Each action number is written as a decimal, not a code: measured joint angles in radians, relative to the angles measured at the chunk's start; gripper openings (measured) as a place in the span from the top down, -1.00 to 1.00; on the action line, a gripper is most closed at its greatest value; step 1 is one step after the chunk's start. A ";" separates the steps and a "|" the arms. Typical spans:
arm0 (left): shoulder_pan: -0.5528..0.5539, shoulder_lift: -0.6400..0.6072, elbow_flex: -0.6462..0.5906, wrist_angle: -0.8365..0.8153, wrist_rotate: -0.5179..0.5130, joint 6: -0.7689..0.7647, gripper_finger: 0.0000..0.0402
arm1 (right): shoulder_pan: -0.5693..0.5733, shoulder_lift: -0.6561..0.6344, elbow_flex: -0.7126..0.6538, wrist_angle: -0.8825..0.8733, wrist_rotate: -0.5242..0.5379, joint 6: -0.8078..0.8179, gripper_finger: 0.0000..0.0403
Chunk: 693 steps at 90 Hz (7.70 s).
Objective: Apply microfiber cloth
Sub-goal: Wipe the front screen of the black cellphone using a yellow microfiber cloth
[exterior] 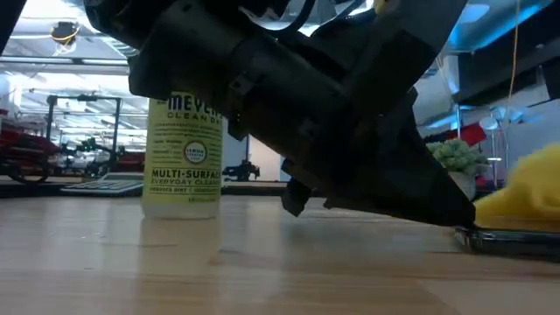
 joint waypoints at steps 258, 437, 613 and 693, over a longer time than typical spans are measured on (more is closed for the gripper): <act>0.002 0.001 -0.001 0.033 -0.016 -0.009 0.99 | -0.215 0.193 -0.024 0.101 0.071 -0.099 1.00; 0.008 0.001 0.000 0.010 -0.029 -0.027 0.99 | 0.049 0.165 -0.036 -0.104 -0.251 0.133 1.00; 0.006 -0.023 -0.003 0.036 -0.009 0.029 0.99 | -0.032 0.214 -0.128 0.293 0.011 -0.053 1.00; -0.029 0.040 0.214 -0.172 -0.016 0.205 0.99 | 0.206 -0.033 0.054 -0.188 0.176 0.166 1.00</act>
